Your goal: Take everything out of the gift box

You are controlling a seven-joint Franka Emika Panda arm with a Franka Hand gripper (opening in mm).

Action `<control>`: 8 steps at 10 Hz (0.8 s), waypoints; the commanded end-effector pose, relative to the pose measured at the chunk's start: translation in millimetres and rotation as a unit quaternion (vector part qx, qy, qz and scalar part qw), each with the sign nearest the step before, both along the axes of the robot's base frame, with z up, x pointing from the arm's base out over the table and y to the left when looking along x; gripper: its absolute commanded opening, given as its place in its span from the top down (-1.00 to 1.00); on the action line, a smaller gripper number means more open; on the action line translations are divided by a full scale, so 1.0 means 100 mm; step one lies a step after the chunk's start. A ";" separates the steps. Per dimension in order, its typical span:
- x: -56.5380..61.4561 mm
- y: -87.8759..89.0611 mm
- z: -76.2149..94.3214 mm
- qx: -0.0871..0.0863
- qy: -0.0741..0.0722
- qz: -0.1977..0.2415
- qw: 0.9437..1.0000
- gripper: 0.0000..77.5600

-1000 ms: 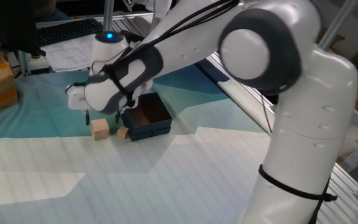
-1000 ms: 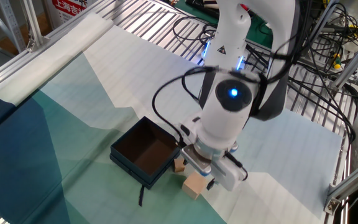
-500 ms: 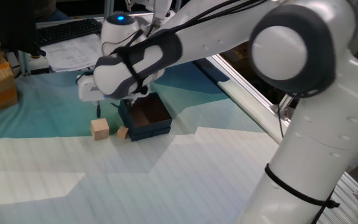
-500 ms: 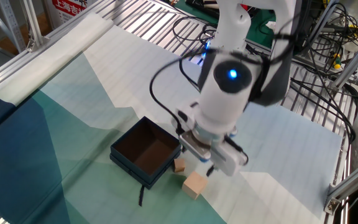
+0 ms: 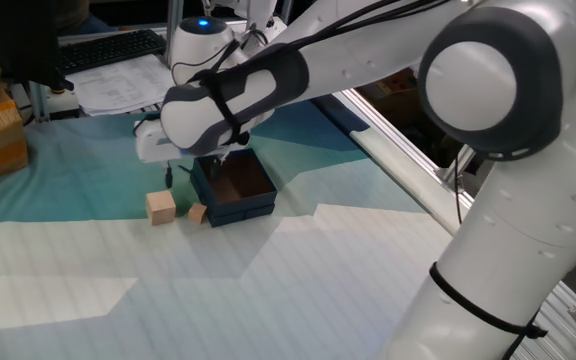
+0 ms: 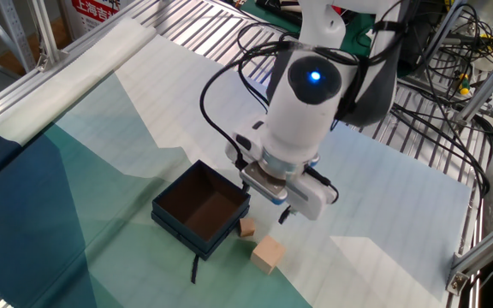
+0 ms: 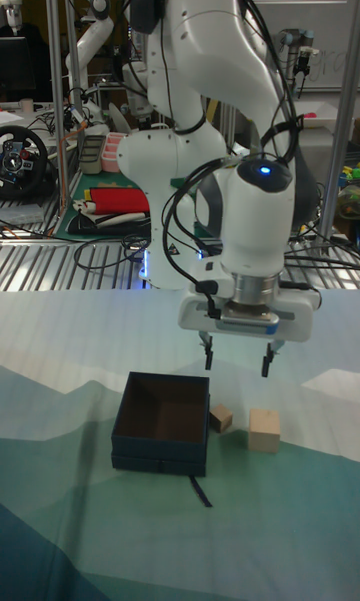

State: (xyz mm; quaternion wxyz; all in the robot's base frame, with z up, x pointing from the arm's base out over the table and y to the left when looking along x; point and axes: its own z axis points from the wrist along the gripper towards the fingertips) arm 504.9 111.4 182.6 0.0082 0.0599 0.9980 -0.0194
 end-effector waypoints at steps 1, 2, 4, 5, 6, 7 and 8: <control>0.00 -0.06 0.06 0.002 -0.001 0.014 1.000 -1.00; 0.00 -0.07 0.08 0.004 -0.001 0.017 1.000 -1.00; 0.03 -0.12 0.14 0.008 0.000 0.024 1.000 -1.00; 0.08 -0.16 0.21 0.009 0.002 0.027 1.000 -1.00; 0.10 -0.17 0.23 0.008 0.002 0.026 1.000 -1.00; 0.14 -0.18 0.26 0.008 0.004 0.024 1.000 -1.00; 0.15 -0.18 0.26 0.008 0.006 0.022 1.000 -1.00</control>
